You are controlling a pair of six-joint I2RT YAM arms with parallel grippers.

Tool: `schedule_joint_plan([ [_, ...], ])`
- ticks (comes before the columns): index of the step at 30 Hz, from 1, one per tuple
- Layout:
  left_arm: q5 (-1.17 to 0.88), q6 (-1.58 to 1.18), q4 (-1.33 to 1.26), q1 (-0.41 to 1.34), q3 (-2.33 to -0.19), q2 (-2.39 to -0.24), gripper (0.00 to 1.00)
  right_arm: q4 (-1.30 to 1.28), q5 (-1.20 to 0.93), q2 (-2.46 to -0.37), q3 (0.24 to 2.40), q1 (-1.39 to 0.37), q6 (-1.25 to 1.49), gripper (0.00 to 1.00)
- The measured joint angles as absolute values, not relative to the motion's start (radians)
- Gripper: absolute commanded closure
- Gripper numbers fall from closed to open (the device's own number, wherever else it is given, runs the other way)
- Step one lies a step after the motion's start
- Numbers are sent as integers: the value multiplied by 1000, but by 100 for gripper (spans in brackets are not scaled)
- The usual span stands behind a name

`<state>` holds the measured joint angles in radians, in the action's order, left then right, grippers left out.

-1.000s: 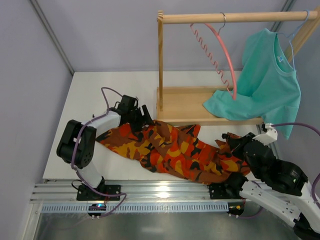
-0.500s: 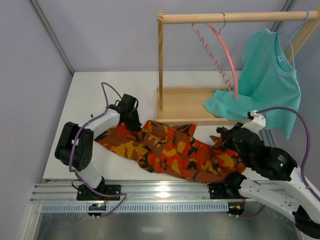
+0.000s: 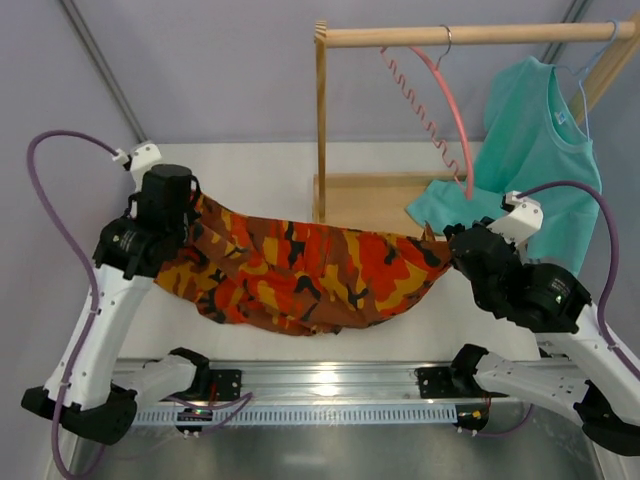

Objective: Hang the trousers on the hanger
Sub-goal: Fold the trousers

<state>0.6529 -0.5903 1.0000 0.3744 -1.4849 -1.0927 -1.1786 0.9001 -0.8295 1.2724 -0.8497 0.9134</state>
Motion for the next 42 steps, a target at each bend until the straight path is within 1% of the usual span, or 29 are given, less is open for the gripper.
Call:
schedule_joint_plan([
  [3, 650, -594, 1004, 373, -1350, -1135, 100, -1212, 926, -838, 1273, -850, 928, 96],
  [6, 563, -603, 963, 373, -1168, -1223, 100, -1238, 947, -840, 1273, -849, 939, 96],
  [7, 529, -610, 953, 374, -1111, -1249, 93, -1247, 953, -840, 1273, -848, 941, 96],
  [8, 504, -618, 951, 375, -1065, -1269, 77, -1259, 961, -840, 1273, -846, 943, 96],
  [9, 487, -620, 956, 375, -1032, -1282, 64, -1270, 969, -840, 1275, -842, 946, 96],
  [10, 485, -626, 966, 375, -1017, -1288, 46, -1281, 975, -840, 1278, -839, 948, 96],
  [12, 525, -640, 987, 374, -1025, -1288, 32, -1300, 981, -843, 1283, -834, 953, 96],
  [13, 554, -642, 995, 369, -1042, -1283, 28, -1311, 981, -844, 1284, -833, 955, 96],
  [16, 610, -633, 995, 313, -1114, -1258, 26, -1328, 981, -844, 1282, -833, 965, 96],
  [19, 593, -610, 953, 181, -1181, -1238, 26, -1323, 974, -841, 1259, -831, 965, 96],
  [21, 569, -595, 932, 102, -1216, -1263, 27, -1304, 961, -830, 1232, -830, 952, 96],
  [22, 552, -592, 924, 68, -1235, -1293, 30, -1287, 946, -821, 1213, -830, 941, 96],
  [24, 511, -589, 919, 23, -1280, -1376, 32, -1254, 919, -808, 1183, -829, 918, 96],
  [28, 445, -590, 887, -43, -1375, -1600, 33, -1189, 868, -789, 1138, -829, 875, 96],
  [32, 390, -590, 869, -87, -1419, -1755, 35, -1128, 828, -774, 1101, -829, 836, 96],
  [36, 361, -594, 866, -143, -1474, -1872, 41, -1088, 801, -762, 1076, -829, 803, 96],
  [42, 315, -611, 852, -220, -1502, -1971, 41, -1016, 775, -746, 1043, -829, 759, 96],
])
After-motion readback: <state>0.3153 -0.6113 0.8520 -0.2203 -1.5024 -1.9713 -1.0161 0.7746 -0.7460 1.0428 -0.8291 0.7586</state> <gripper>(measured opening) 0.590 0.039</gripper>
